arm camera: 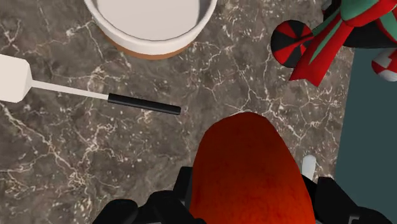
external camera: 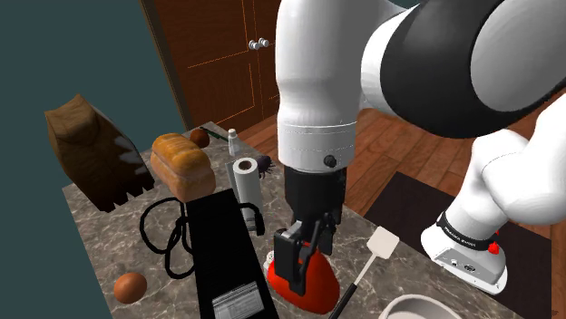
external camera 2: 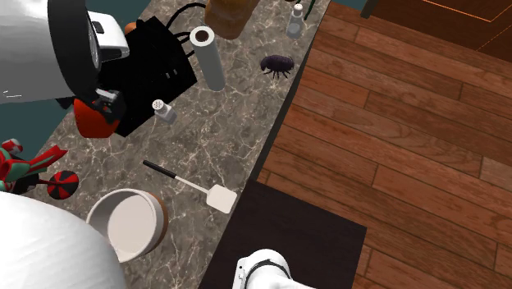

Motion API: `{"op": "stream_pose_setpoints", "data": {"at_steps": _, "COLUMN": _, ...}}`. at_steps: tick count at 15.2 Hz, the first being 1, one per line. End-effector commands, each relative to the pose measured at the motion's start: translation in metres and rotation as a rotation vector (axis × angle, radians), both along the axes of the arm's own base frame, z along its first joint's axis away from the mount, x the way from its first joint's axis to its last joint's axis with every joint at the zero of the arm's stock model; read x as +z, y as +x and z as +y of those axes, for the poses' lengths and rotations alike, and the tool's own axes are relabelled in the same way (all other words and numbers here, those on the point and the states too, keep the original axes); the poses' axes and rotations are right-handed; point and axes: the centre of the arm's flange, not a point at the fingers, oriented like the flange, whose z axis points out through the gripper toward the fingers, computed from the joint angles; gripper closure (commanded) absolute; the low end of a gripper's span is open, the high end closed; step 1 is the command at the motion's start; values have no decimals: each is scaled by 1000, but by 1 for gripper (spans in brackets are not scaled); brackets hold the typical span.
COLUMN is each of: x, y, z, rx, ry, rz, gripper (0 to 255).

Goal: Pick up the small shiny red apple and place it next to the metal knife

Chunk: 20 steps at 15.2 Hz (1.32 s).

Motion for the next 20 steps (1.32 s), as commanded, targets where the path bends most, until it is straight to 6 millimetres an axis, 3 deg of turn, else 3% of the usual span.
{"op": "stream_pose_setpoints", "data": {"at_steps": 1, "x": 0, "y": -17, "z": 20, "rx": -2, "ry": 1, "rz": 0, "gripper": 255}}
{"op": "stream_pose_setpoints", "data": {"at_steps": 11, "x": 0, "y": -99, "z": 123, "rx": -2, "ry": 1, "rz": 0, "gripper": 255}}
{"op": "stream_pose_setpoints", "data": {"at_steps": 13, "x": -3, "y": -96, "z": 117, "rx": 3, "ry": -7, "rz": 4, "gripper": 255}}
{"op": "stream_pose_setpoints", "data": {"at_steps": 14, "x": -3, "y": -96, "z": 117, "rx": 3, "ry": -7, "rz": 4, "gripper": 0}}
{"op": "stream_pose_setpoints", "data": {"at_steps": 20, "x": -70, "y": -100, "z": 141, "rx": 373, "ry": -40, "rz": -267, "gripper": 0}}
